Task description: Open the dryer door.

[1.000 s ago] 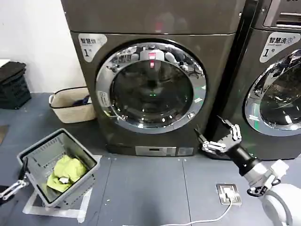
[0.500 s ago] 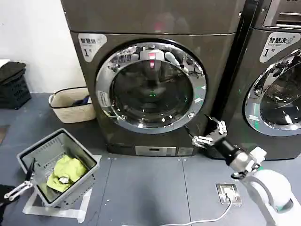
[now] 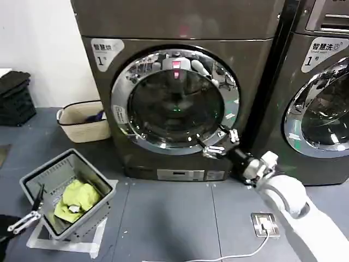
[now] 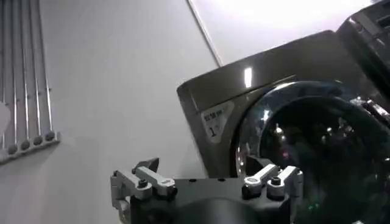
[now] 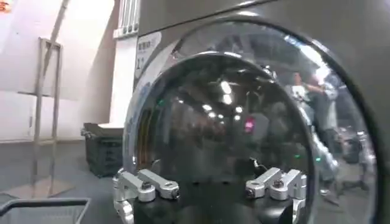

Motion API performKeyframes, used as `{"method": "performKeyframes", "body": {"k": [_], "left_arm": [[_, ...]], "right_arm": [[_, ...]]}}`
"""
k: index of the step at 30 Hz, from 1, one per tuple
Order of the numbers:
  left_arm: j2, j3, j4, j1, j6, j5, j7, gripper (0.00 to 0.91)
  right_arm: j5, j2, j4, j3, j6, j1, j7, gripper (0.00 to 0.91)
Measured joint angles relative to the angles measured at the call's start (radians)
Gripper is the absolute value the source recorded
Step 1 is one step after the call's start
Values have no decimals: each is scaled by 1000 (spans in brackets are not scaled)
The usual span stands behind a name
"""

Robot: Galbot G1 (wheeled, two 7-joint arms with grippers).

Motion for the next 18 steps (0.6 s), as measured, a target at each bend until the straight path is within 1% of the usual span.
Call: {"method": "performKeyframes", "body": {"k": [18], "left_arm": [[-7, 10, -11, 6, -5, 8, 6, 907]], "right_arm": [[-12, 83, -165, -168, 6, 183, -16, 907]]}}
